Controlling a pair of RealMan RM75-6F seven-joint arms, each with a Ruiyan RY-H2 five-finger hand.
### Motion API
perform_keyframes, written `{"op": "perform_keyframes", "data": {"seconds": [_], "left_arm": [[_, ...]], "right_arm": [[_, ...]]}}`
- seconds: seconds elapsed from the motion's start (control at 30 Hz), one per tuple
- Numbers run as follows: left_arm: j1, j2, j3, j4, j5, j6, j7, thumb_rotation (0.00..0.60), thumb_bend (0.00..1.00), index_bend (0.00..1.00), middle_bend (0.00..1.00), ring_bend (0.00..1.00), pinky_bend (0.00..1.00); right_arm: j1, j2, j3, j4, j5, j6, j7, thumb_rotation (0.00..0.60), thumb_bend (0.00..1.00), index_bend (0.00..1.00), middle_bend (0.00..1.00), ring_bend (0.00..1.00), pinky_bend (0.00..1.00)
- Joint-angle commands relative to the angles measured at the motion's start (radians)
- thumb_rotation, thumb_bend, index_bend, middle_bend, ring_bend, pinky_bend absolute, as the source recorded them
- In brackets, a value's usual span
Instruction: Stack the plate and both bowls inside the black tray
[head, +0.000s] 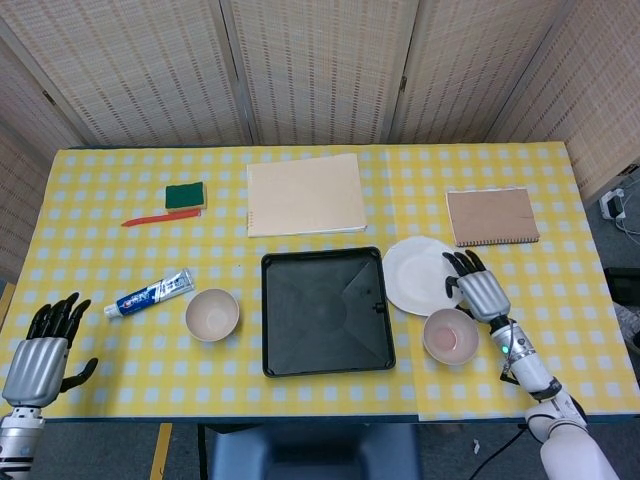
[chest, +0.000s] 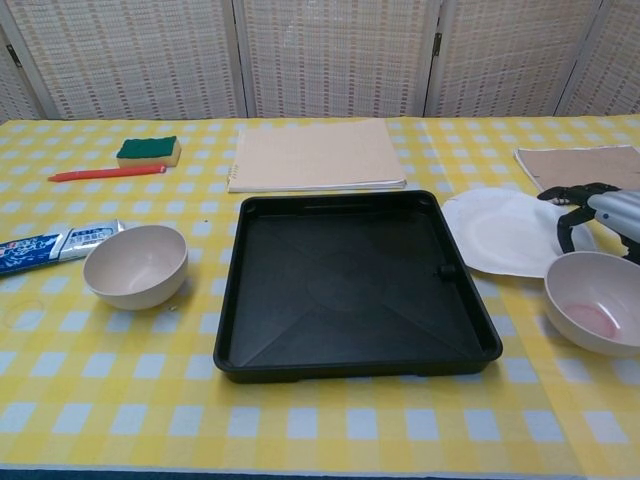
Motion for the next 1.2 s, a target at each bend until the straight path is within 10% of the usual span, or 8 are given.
{"op": "perform_keyframes", "data": {"seconds": [0.03,0.8,1.2], "left_arm": [[-0.001,0.0,0.001,0.0,0.003,0.0,0.0,0.6,0.36,0.0,0.01,0.0,0.0],[0.007,0.002,0.009,0.001,0.033,0.025,-0.004,0.6,0.4,0.0,0.01,0.0,0.0],[0.018,0.016,0.009,-0.013,0.04,0.045,-0.017,0.6,0.4,0.0,0.01,0.0,0.0]], "right_arm": [[-0.002,-0.003,0.008,0.003,0.007,0.027,0.012,0.6,0.4,0.66,0.15,0.11,0.0],[-0.004,0.038,0.054,-0.025,0.032,0.259,0.013,0.6,0.4,0.76,0.24,0.16,0.02],[0.047,0.08,0.002,-0.222,-0.071,0.456,-0.066,0.6,0.4,0.76,0.24,0.16,0.02]]}}
